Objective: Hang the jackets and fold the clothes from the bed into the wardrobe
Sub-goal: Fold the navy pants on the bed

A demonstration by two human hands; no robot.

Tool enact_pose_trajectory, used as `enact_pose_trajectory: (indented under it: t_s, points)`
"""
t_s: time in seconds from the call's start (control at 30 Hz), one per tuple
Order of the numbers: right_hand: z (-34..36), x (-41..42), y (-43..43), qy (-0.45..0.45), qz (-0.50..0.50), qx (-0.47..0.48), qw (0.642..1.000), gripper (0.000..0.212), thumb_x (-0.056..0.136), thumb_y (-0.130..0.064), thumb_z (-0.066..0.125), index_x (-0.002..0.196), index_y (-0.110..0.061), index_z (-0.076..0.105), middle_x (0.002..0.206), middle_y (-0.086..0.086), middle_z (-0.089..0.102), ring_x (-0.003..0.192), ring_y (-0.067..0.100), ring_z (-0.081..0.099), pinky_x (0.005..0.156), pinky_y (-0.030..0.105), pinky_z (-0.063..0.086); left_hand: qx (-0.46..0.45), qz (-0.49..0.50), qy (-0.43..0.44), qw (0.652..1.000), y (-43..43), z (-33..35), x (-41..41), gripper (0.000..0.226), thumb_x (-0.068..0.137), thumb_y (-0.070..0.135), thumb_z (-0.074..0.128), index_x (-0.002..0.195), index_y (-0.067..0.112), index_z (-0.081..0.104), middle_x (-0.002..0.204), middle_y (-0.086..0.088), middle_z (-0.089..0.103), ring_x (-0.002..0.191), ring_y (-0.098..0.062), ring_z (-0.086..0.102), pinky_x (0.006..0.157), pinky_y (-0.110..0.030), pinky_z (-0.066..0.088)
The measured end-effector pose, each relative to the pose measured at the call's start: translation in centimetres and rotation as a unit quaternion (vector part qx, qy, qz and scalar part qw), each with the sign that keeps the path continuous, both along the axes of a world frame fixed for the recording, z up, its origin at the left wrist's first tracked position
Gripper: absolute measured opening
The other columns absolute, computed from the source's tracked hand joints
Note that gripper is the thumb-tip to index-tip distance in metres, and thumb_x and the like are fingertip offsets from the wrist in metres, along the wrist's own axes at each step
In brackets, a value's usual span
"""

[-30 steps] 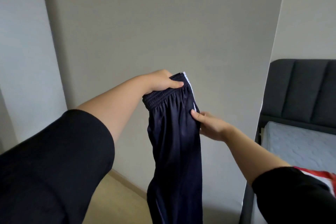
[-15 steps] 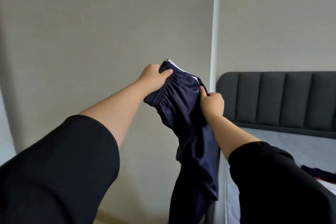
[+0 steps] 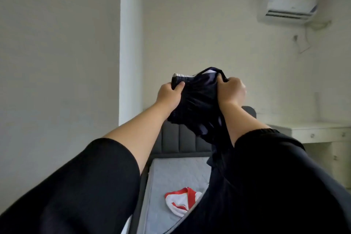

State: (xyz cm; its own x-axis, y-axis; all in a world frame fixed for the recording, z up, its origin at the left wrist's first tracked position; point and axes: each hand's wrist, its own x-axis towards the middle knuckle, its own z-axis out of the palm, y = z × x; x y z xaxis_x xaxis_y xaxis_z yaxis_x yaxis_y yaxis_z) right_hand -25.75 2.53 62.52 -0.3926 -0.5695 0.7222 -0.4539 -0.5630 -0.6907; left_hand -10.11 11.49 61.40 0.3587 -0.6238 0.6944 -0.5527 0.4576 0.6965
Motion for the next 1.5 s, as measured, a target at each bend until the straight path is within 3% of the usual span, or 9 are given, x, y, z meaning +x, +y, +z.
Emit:
enact_pose_trajectory:
  t_s: [0.23,0.47,0.6,0.7,0.8,1.03,1.13,1.37,1.5]
  points:
    - [2.9,-5.8,-0.4,0.076,-0.084,-0.042,0.993,0.044,0.090,-0.049,0.043,0.069,-0.012,0.055,0.060,0.002,0.048,0.062,0.028,0.044,0.056,0.030,0.027,-0.007,-0.112,0.118,0.987,-2.7,-0.6,-6.0,0.026,0.096,0.038,0.050,0.077,0.023,0.058,0.083,0.002,0.063,0.078,-0.014,0.061,0.066,-0.027,0.049]
    - [-5.8,2.4,-5.4,0.203,0.086,0.092,0.971,0.045,0.085,-0.050,0.051,0.068,-0.010,0.060,0.062,0.002,0.055,0.068,0.030,0.055,0.057,0.028,0.036,0.105,0.042,0.048,0.992,-3.0,-7.6,4.4,0.028,0.096,0.038,0.049,0.081,0.016,0.059,0.078,0.002,0.058,0.075,-0.016,0.056,0.061,-0.027,0.039]
    - [-16.8,8.5,-7.7,0.342,0.151,0.198,0.906,0.044,0.087,-0.051,0.058,0.071,-0.011,0.058,0.076,0.006,0.063,0.082,0.030,0.060,0.063,0.031,0.042,0.224,0.116,-0.004,0.968,-2.8,-15.6,11.3,0.027,0.095,0.037,0.050,0.090,0.013,0.062,0.085,-0.003,0.060,0.081,-0.024,0.055,0.069,-0.028,0.039]
    - [-27.0,13.3,-7.6,0.457,0.170,0.247,0.837,0.044,0.088,-0.044,0.062,0.113,-0.008,0.059,0.118,0.013,0.059,0.111,0.032,0.054,0.087,0.039,0.048,0.325,0.156,-0.059,0.931,-2.8,-23.0,14.8,0.027,0.094,0.037,0.052,0.089,0.012,0.059,0.082,-0.003,0.056,0.079,-0.025,0.052,0.065,-0.029,0.036]
    - [-38.0,16.4,-5.4,0.537,0.198,0.267,0.776,0.053,0.090,-0.043,0.059,0.128,-0.006,0.051,0.130,0.015,0.051,0.121,0.034,0.046,0.096,0.042,0.044,0.431,0.167,-0.101,0.881,-3.0,-31.4,16.9,0.029,0.094,0.038,0.052,0.089,0.009,0.054,0.090,-0.007,0.057,0.079,-0.026,0.051,0.065,-0.030,0.035]
    - [-58.3,17.6,-0.1,0.576,0.215,0.443,0.653,0.050,0.098,-0.044,0.041,0.135,-0.010,0.040,0.139,0.012,0.041,0.130,0.030,0.037,0.100,0.043,0.037,0.532,0.248,-0.095,0.804,-1.7,-47.0,22.2,0.035,0.098,0.037,0.047,0.110,0.007,0.059,0.111,-0.011,0.062,0.102,-0.034,0.058,0.075,-0.033,0.041]
    - [-63.7,18.3,2.1,0.577,0.212,0.510,0.602,0.063,0.098,-0.051,0.030,0.151,-0.020,0.014,0.159,0.009,0.010,0.145,0.029,0.010,0.110,0.056,0.020,0.542,0.283,-0.098,0.785,-1.1,-51.1,25.9,0.034,0.099,0.036,0.047,0.107,0.005,0.060,0.110,-0.015,0.064,0.101,-0.036,0.059,0.073,-0.032,0.038]
    - [-70.0,19.4,2.9,0.595,0.171,0.503,0.603,0.068,0.096,-0.057,0.019,0.151,-0.030,-0.010,0.160,0.008,-0.014,0.146,0.027,-0.014,0.113,0.059,0.001,0.518,0.265,0.041,0.812,-0.7,-59.5,28.8,0.021,0.097,0.016,0.048,0.114,0.006,0.044,0.114,-0.018,0.058,0.102,-0.038,0.056,0.079,-0.042,0.044]
    - [-70.6,19.5,2.8,0.598,0.170,0.498,0.605,0.068,0.096,-0.058,0.018,0.151,-0.030,-0.011,0.159,0.008,-0.015,0.146,0.027,-0.015,0.112,0.059,-0.001,0.591,0.229,-0.001,0.774,-0.7,-62.3,26.5,0.064,0.091,0.013,0.048,0.148,0.018,0.018,0.143,-0.011,0.036,0.127,-0.033,0.039,0.099,-0.048,0.041]
